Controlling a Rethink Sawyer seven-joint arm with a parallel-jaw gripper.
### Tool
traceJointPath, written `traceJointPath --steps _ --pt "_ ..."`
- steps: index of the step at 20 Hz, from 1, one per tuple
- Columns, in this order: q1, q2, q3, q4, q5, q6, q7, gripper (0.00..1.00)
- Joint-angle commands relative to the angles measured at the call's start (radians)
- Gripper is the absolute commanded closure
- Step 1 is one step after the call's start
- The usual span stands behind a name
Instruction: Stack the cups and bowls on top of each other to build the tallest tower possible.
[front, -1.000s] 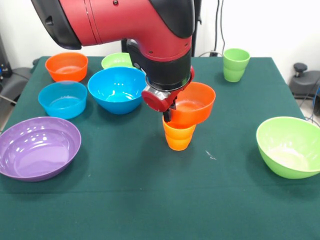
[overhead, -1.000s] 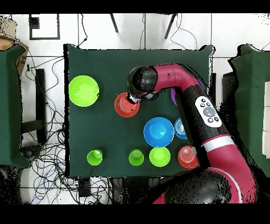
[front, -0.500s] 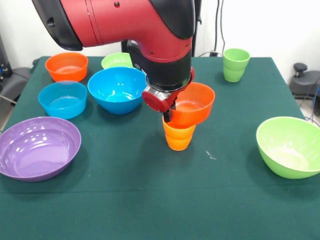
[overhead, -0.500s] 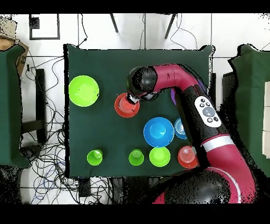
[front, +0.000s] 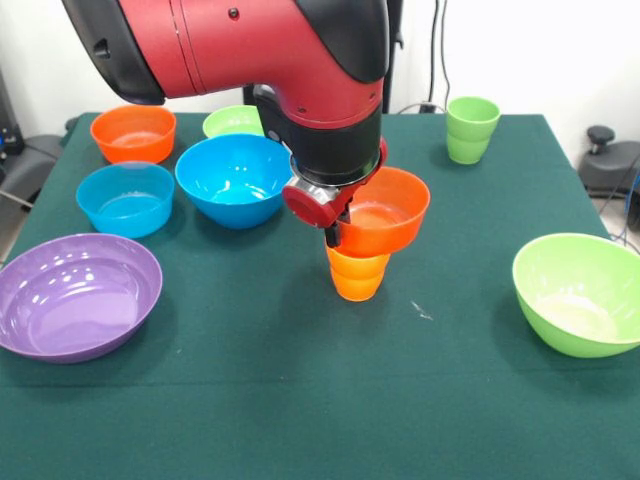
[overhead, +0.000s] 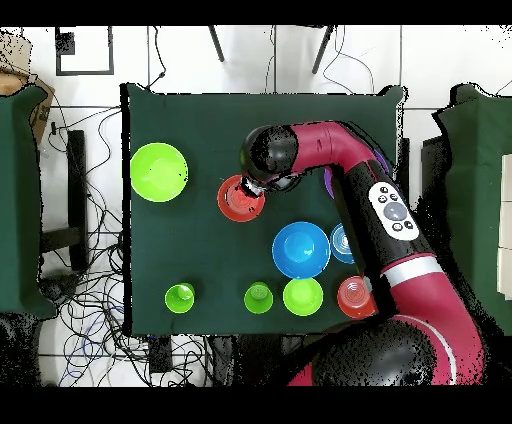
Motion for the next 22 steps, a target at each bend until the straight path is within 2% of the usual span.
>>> traceJointPath --steps 1,22 --pt "0.005 0.063 -0.062 -0.061 -0.091 -0.029 -0.143 1.00" --pt "-0.011 0.100 -0.057 -0.104 -0.104 -0.018 -0.199 1.00"
